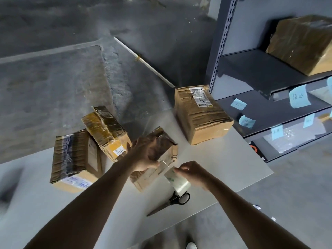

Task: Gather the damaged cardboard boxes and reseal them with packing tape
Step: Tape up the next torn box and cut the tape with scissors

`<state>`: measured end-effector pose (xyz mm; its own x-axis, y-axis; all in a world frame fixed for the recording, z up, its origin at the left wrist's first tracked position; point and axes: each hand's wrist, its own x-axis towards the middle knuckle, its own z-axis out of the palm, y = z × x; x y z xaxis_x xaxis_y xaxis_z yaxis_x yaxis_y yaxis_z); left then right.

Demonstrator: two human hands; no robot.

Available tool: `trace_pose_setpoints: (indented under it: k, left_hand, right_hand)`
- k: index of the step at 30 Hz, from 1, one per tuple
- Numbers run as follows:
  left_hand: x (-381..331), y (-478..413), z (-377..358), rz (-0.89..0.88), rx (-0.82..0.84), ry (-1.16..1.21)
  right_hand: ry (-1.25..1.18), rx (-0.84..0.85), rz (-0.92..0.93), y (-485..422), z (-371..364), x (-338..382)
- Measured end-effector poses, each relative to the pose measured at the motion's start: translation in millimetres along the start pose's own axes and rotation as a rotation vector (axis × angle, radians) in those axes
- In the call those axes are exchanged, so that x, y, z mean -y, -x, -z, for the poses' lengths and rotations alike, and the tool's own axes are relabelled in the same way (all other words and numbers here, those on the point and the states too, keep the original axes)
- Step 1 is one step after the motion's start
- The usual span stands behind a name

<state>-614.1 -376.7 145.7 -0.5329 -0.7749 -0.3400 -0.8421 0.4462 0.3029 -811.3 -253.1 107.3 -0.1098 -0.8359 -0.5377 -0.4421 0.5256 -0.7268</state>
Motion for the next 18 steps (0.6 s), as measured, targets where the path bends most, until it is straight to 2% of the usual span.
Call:
trace_pose_setpoints:
  k: [7,11,14,18]
  left_hand:
    - [-13,-18,15,-0.114,0.208,-0.11]
    - [-19,-22,-5,-0.101,0.064,-0.155]
    - [-18,-27,-9,-0.171,-0.076,-0.197]
    - [-17,-41,-5,-0.354,-0.071,-0.301]
  right_hand:
    - [-0.094,0.072,-0.044,13,-12,4]
    - [-0.142,0.073,-0.045,17,-15,7]
    - [-0.206,0.042,-0.044,15,-13,11]
    - [-0.22,0.061,-0.031,13,-17,14]
